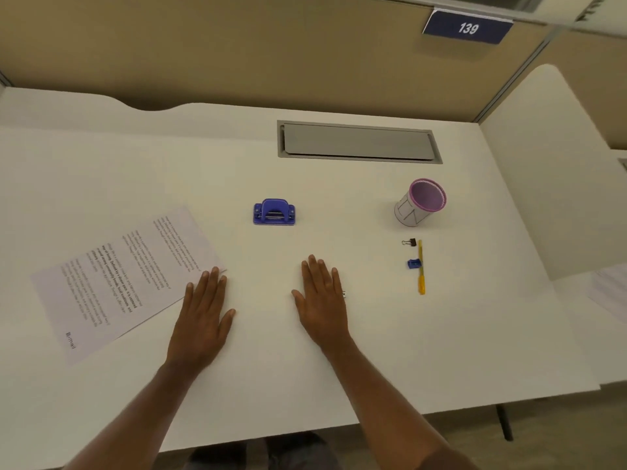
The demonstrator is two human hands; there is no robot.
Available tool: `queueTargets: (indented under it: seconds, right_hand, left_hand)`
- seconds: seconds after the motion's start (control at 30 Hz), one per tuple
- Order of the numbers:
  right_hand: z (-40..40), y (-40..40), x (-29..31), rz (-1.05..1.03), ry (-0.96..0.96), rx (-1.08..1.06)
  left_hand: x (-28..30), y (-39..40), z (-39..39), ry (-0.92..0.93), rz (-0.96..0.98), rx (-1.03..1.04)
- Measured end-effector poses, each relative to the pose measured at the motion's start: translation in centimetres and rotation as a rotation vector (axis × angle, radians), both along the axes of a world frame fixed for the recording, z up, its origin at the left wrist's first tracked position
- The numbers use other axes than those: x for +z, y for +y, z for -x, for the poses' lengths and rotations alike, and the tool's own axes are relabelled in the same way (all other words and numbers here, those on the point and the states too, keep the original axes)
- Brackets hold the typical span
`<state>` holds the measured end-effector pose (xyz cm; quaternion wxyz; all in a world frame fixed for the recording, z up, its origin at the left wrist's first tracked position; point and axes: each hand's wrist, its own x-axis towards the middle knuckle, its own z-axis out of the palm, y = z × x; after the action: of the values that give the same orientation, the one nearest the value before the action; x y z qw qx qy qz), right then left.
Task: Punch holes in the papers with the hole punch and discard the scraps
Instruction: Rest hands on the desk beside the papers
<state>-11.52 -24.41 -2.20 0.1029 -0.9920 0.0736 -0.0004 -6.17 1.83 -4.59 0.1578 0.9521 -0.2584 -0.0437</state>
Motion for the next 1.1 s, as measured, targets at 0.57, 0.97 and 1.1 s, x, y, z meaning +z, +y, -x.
queueTargets:
  seconds: [0.57,0.97,1.1]
  right_hand:
    - [1.2,-15.7,2.5,0.161,0.131,-0.41]
    - [0.0,-13.6,3.2,0.073,-0.025,-0.316]
    - [-1.2,-10.4,3.4,0.008,-0.09,-0.223]
  left_hand:
    - [-0.9,0.1,0.1,-0.048,0.038,-0.009]
    - [-1.0,0.2,-0.1,-0.065,0.025,-0.004]
    - [-0.3,0.1,-0.1,-0.05,0.001,0.012]
